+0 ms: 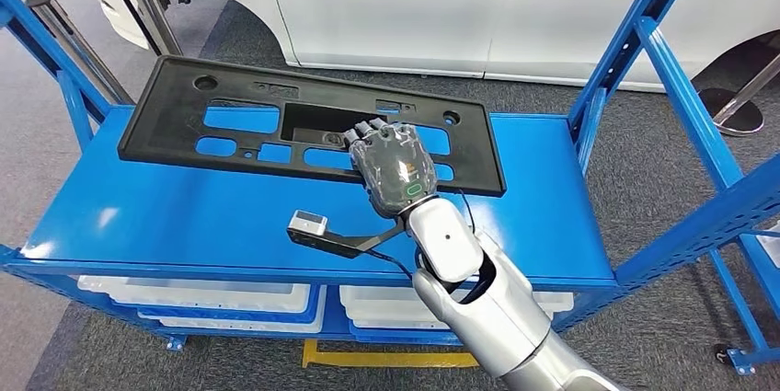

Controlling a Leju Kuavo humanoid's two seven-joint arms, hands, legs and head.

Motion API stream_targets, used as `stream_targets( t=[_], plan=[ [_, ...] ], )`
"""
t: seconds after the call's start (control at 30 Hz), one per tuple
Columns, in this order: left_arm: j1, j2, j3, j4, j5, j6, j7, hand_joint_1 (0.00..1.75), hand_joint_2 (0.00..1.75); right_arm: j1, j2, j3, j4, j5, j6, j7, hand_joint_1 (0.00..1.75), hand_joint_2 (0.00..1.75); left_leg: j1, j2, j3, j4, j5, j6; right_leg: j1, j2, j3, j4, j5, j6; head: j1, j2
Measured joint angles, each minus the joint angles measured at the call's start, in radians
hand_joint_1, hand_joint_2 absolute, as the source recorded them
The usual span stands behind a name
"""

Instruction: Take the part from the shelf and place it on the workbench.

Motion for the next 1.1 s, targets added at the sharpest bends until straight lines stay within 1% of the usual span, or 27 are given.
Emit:
stream_targets(
  t=[0.07, 0.1, 0.17, 0.2, 0.23, 0.27, 0.3, 0.37, 0.4, 0.43, 0.5, 0.53, 0.57, 0.6, 0.63, 0.7, 0.73, 0.77, 0.8, 0.83, 0.87, 0.9, 0.93, 0.97, 1.03, 1.07, 1.1],
  plan=[
    [-0.001, 0.001, 0.000, 0.000, -0.001, 0.000, 0.000, 0.00, 1.75, 0.000, -0.005, -0.002, -0.006, 0.003, 0.000, 0.000, 1.75, 1.75, 0.005, 0.004, 0.002, -0.014, 0.015, 0.010, 0.001, 0.000, -0.006, 0.014, -0.018, 0.008, 0.000, 0.000],
    [-0.001, 0.001, 0.000, 0.000, 0.000, 0.000, 0.000, 0.00, 1.75, 0.000, -0.008, -0.004, -0.007, 0.004, 0.000, 0.001, 1.75, 1.75, 0.008, 0.006, 0.002, -0.021, 0.022, 0.015, 0.002, -0.001, -0.018, 0.045, -0.044, 0.011, 0.000, 0.000],
    [-0.001, 0.001, -0.002, 0.000, 0.002, 0.000, 0.002, 0.00, 1.75, 0.005, -0.015, -0.006, -0.007, 0.007, 0.001, 0.001, 1.75, 1.75, 0.009, 0.009, -0.004, -0.022, 0.028, 0.020, 0.001, -0.002, -0.067, 0.167, -0.116, 0.014, 0.001, 0.000],
    [0.000, 0.001, -0.003, 0.000, 0.004, 0.001, 0.003, 0.00, 1.75, 0.009, -0.019, -0.007, -0.007, 0.008, 0.002, 0.001, 1.75, 1.75, 0.009, 0.009, -0.009, -0.019, 0.029, 0.020, 0.000, -0.002, -0.091, 0.230, -0.142, 0.016, 0.001, 0.000],
    [0.000, 0.001, -0.005, 0.000, 0.006, 0.001, 0.005, 0.00, 1.75, 0.014, -0.023, -0.009, -0.007, 0.010, 0.003, 0.001, 1.75, 1.75, 0.009, 0.009, -0.013, -0.016, 0.030, 0.020, 0.000, -0.002, -0.105, 0.269, -0.150, 0.017, 0.001, 0.000],
    [0.000, 0.001, -0.006, 0.000, 0.007, 0.001, 0.007, 0.00, 1.75, 0.018, -0.027, -0.010, -0.007, 0.010, 0.003, 0.001, 1.75, 1.75, 0.009, 0.009, -0.017, -0.011, 0.030, 0.019, -0.001, -0.002, -0.100, 0.269, -0.137, 0.017, 0.001, 0.000],
    [0.001, 0.001, -0.007, 0.000, 0.008, 0.002, 0.007, 0.00, 1.75, 0.020, -0.030, -0.011, -0.007, 0.011, 0.004, 0.001, 1.75, 1.75, 0.009, 0.009, -0.021, -0.006, 0.029, 0.018, -0.003, -0.003, -0.075, 0.228, -0.108, 0.016, 0.001, 0.000],
    [0.000, 0.001, -0.010, 0.000, 0.008, 0.002, 0.008, 0.00, 1.75, 0.020, -0.033, -0.014, -0.008, 0.011, 0.004, 0.001, 1.75, 1.75, 0.009, 0.007, -0.030, 0.006, 0.027, 0.012, -0.003, -0.003, -0.006, 0.100, -0.057, 0.011, 0.001, 0.000],
    [0.000, 0.001, -0.012, 0.000, 0.009, 0.002, 0.008, 0.00, 1.75, 0.020, -0.034, -0.016, -0.009, 0.011, 0.004, 0.001, 1.75, 1.75, 0.008, 0.006, -0.034, 0.011, 0.027, 0.006, -0.001, -0.002, 0.017, 0.053, -0.045, 0.006, 0.001, 0.000],
    [0.000, 0.001, -0.015, 0.000, 0.009, 0.002, 0.008, 0.00, 1.75, 0.021, -0.036, -0.017, -0.010, 0.011, 0.004, 0.001, 1.75, 1.75, 0.007, 0.005, -0.039, 0.014, 0.028, -0.001, 0.002, -0.001, 0.026, 0.029, -0.044, 0.002, 0.000, 0.000],
    [0.001, 0.002, -0.020, 0.000, 0.008, 0.002, 0.009, 0.00, 1.75, 0.022, -0.039, -0.018, -0.014, 0.011, 0.004, 0.001, 1.75, 1.75, 0.006, 0.004, -0.045, 0.014, 0.036, -0.015, 0.005, 0.000, 0.022, 0.022, -0.039, -0.010, 0.000, 0.000],
    [0.002, 0.002, -0.022, 0.000, 0.008, 0.002, 0.010, 0.00, 1.75, 0.022, -0.040, -0.019, -0.015, 0.011, 0.005, 0.001, 1.75, 1.75, 0.008, 0.004, -0.048, 0.016, 0.033, -0.021, 0.004, -0.001, 0.019, 0.017, -0.033, -0.019, 0.000, 0.000],
    [0.002, 0.002, -0.024, 0.000, 0.007, 0.002, 0.012, 0.00, 1.75, 0.023, -0.040, -0.019, -0.016, 0.011, 0.005, 0.001, 1.75, 1.75, 0.010, 0.005, -0.054, 0.028, 0.018, -0.026, 0.003, -0.003, 0.016, 0.012, -0.027, -0.030, 0.000, 0.000],
    [0.002, 0.002, -0.025, 0.000, 0.007, 0.001, 0.014, 0.00, 1.75, 0.023, -0.040, -0.020, -0.018, 0.011, 0.006, 0.001, 1.75, 1.75, 0.011, 0.006, -0.065, 0.058, -0.011, -0.031, 0.002, -0.005, 0.011, 0.007, -0.019, -0.040, 0.000, 0.000],
    [0.002, 0.003, -0.025, 0.000, 0.007, 0.001, 0.015, 0.00, 1.75, 0.023, -0.040, -0.021, -0.019, 0.011, 0.007, 0.001, 1.75, 1.75, 0.014, 0.007, -0.082, 0.107, -0.051, -0.035, 0.002, -0.007, 0.005, 0.005, -0.012, -0.047, 0.000, 0.000],
    [0.002, 0.002, -0.027, 0.000, 0.007, 0.000, 0.018, 0.00, 1.75, 0.025, -0.040, -0.021, -0.022, 0.011, 0.009, 0.001, 1.75, 1.75, 0.015, 0.007, -0.120, 0.229, -0.125, -0.042, 0.004, -0.009, -0.014, 0.006, 0.002, -0.053, 0.000, 0.000],
    [0.002, 0.002, -0.029, 0.000, 0.007, 0.000, 0.019, 0.00, 1.75, 0.027, -0.040, -0.021, -0.022, 0.011, 0.010, 0.001, 1.75, 1.75, 0.015, 0.007, -0.127, 0.268, -0.139, -0.044, 0.006, -0.009, -0.025, 0.009, 0.008, -0.054, 0.000, 0.000],
    [0.002, 0.002, -0.030, 0.000, 0.008, 0.000, 0.020, 0.00, 1.75, 0.029, -0.041, -0.021, -0.022, 0.011, 0.011, 0.001, 1.75, 1.75, 0.015, 0.007, -0.117, 0.274, -0.133, -0.044, 0.007, -0.010, -0.036, 0.011, 0.015, -0.053, 0.000, 0.000],
    [0.001, 0.003, -0.032, 0.000, 0.008, 0.000, 0.021, 0.00, 1.75, 0.030, -0.041, -0.021, -0.022, 0.011, 0.011, 0.001, 1.75, 1.75, 0.015, 0.007, -0.089, 0.244, -0.111, -0.042, 0.008, -0.010, -0.047, 0.013, 0.022, -0.052, 0.000, 0.000],
    [0.001, 0.003, -0.034, 0.000, 0.009, 0.000, 0.021, 0.00, 1.75, 0.031, -0.042, -0.022, -0.022, 0.011, 0.011, 0.001, 1.75, 1.75, 0.015, 0.007, -0.046, 0.183, -0.081, -0.038, 0.009, -0.010, -0.056, 0.015, 0.029, -0.051, 0.000, 0.000],
    [0.000, 0.004, -0.036, 0.000, 0.009, 0.000, 0.022, 0.00, 1.75, 0.031, -0.042, -0.022, -0.023, 0.011, 0.011, 0.002, 1.75, 1.75, 0.013, 0.007, 0.002, 0.108, -0.064, -0.032, 0.010, -0.010, -0.063, 0.016, 0.036, -0.048, 0.000, 0.000],
    [-0.001, 0.004, -0.039, 0.000, 0.010, 0.000, 0.022, 0.00, 1.75, 0.031, -0.042, -0.022, -0.025, 0.011, 0.011, 0.002, 1.75, 1.75, 0.010, 0.008, 0.041, 0.047, -0.053, -0.027, 0.011, -0.010, -0.067, 0.015, 0.044, -0.044, 0.000, 0.000],
    [-0.002, 0.005, -0.041, 0.000, 0.010, 0.000, 0.023, 0.00, 1.75, 0.031, -0.043, -0.023, -0.027, 0.011, 0.011, 0.002, 1.75, 1.75, 0.006, 0.007, 0.064, 0.004, -0.049, -0.023, 0.010, -0.011, -0.069, 0.013, 0.052, -0.038, 0.000, 0.000],
    [-0.002, 0.005, -0.043, 0.000, 0.010, 0.000, 0.023, 0.00, 1.75, 0.031, -0.043, -0.023, -0.028, 0.011, 0.011, 0.002, 1.75, 1.75, 0.002, 0.007, 0.071, -0.016, -0.050, -0.020, 0.009, -0.011, -0.070, 0.010, 0.062, -0.032, 0.000, 0.000],
    [-0.002, 0.005, -0.046, 0.001, 0.010, 0.000, 0.024, 0.00, 1.75, 0.031, -0.043, -0.024, -0.030, 0.011, 0.012, 0.001, 1.75, 1.75, 0.001, 0.007, 0.063, -0.026, -0.029, -0.012, 0.008, -0.012, -0.071, 0.001, 0.078, -0.018, 0.000, 0.000],
    [-0.003, 0.005, -0.047, 0.001, 0.010, 0.000, 0.024, 0.00, 1.75, 0.030, -0.044, -0.024, -0.031, 0.011, 0.012, 0.001, 1.75, 1.75, 0.004, 0.010, 0.057, -0.032, -0.017, -0.006, 0.008, -0.010, -0.076, 0.004, 0.069, -0.012, 0.000, 0.000],
    [-0.004, 0.005, -0.048, 0.001, 0.010, 0.000, 0.024, 0.00, 1.75, 0.030, -0.045, -0.024, -0.031, 0.011, 0.012, 0.000, 1.75, 1.75, 0.007, 0.013, 0.047, -0.037, -0.002, 0.001, 0.008, -0.008, -0.084, 0.022, 0.040, -0.007, 0.001, 0.000]
  ],
)
